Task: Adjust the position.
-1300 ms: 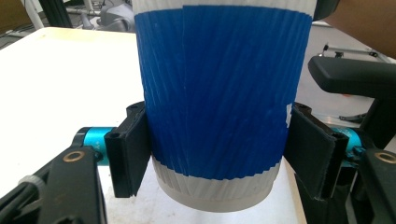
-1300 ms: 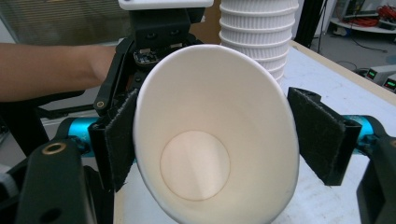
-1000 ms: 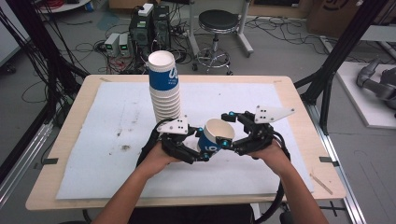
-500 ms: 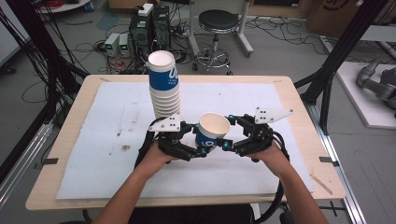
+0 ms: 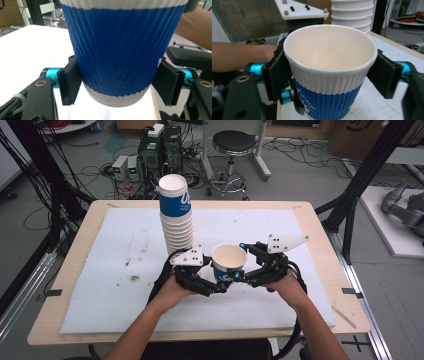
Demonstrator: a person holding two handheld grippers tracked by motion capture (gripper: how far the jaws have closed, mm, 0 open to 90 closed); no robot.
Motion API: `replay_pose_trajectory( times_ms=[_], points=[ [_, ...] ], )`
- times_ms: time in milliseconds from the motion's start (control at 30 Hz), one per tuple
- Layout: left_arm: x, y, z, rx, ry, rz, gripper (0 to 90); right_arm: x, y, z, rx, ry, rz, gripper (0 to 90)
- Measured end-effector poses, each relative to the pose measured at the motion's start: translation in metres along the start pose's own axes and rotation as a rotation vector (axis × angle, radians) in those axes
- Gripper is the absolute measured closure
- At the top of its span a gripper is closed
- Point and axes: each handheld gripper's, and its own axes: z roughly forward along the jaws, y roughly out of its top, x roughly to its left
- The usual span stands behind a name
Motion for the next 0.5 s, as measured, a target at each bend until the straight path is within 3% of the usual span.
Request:
replay_pose_trajectory(
  times_ms=[67, 200, 300, 367, 400, 500],
  points=[
    [0.0007, 0.0001, -0.0014, -0.022, -0.006, -0.010, 30.1, 0.0010, -0.0024, 0.0017, -0.034, -0.009, 0.021, 17.0],
    [-0.0002, 0.0005, -0.0023, -0.023, -0.008, -0.002, 30.1, 0.0010, -0.0070, 0.0067, -0.017, -0.015, 0.034, 17.1],
    [-0.0024, -0.0004, -0.0014, -0.010, 0.009, 0.014, 29.7, 0.0025, -0.0060, 0.0074, -0.004, 0.003, -0.002, 23.3],
    [-0.0044, -0.0016, -0.0010, 0.016, 0.049, 0.017, 26.3, 0.0029, -0.0057, 0.0072, 0.013, -0.010, -0.024, 24.1],
    [-0.0052, -0.0025, -0.0012, 0.035, 0.066, 0.010, 20.1, 0.0022, -0.0057, 0.0060, 0.013, -0.030, -0.038, 24.3],
    [-0.0069, -0.0055, -0.0060, 0.051, 0.072, 0.014, 18.2, -0.0014, -0.0052, -0.0006, 0.006, -0.068, -0.045, 24.3]
  ],
)
